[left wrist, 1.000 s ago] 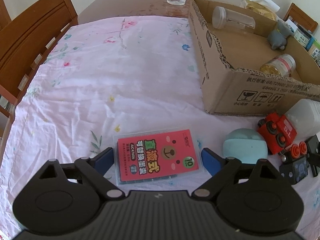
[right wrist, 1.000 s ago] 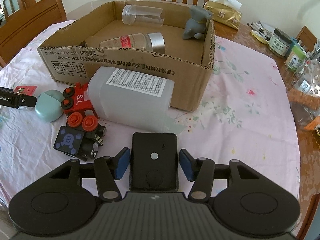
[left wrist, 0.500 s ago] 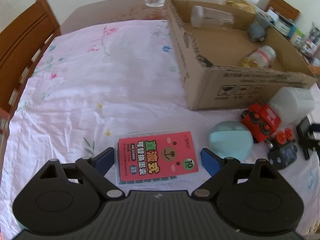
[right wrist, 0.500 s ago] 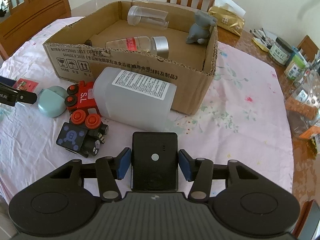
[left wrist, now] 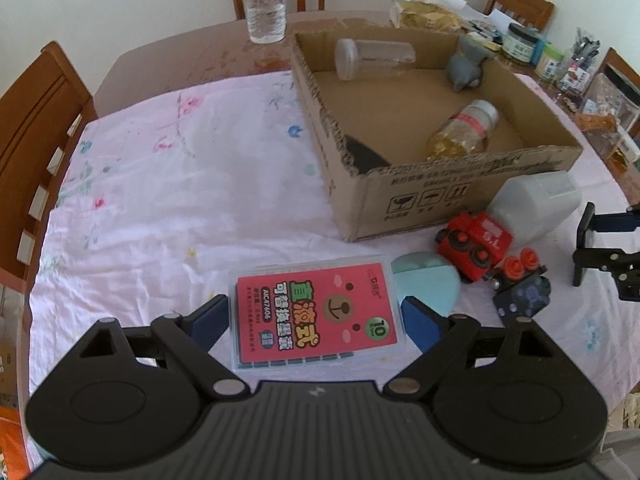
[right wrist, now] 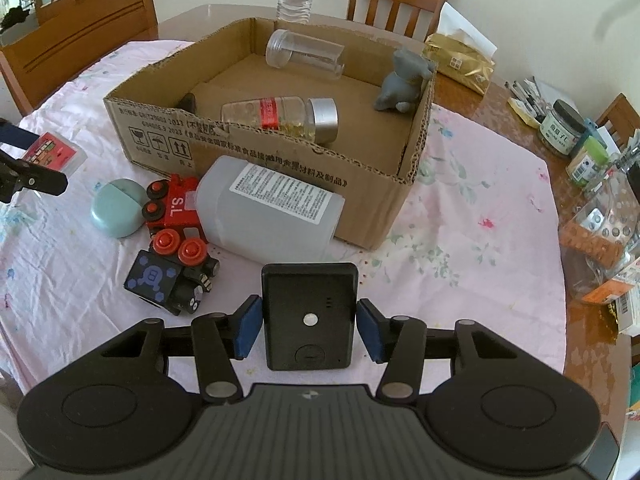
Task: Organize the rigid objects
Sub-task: 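Lift the card pack and power bank over the cardboard box with both grippers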
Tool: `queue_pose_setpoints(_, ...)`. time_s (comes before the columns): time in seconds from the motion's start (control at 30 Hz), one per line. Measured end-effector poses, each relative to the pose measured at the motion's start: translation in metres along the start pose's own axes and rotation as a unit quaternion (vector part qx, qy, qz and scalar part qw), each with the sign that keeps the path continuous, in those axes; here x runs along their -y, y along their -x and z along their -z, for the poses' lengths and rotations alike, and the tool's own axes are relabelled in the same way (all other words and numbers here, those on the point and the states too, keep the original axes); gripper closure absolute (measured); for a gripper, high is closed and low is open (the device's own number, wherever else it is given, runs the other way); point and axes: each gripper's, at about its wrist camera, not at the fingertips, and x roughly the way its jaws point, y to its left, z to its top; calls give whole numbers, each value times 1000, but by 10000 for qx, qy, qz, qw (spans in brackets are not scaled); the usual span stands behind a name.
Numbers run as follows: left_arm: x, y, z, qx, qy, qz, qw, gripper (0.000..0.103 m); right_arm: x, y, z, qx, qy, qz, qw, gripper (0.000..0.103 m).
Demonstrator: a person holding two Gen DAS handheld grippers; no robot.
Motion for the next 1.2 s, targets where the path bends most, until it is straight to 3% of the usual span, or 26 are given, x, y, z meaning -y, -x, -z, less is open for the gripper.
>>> queue_pose_setpoints(0.67,5,1,-2,20,-123,49,9999,12,6,-25,17,-69,-385,-137,9991,46)
queue_pose_setpoints(1.2,22,31,-25,231,-628,356,9971,12,13,27,-8,89,-48,-294,9995,46)
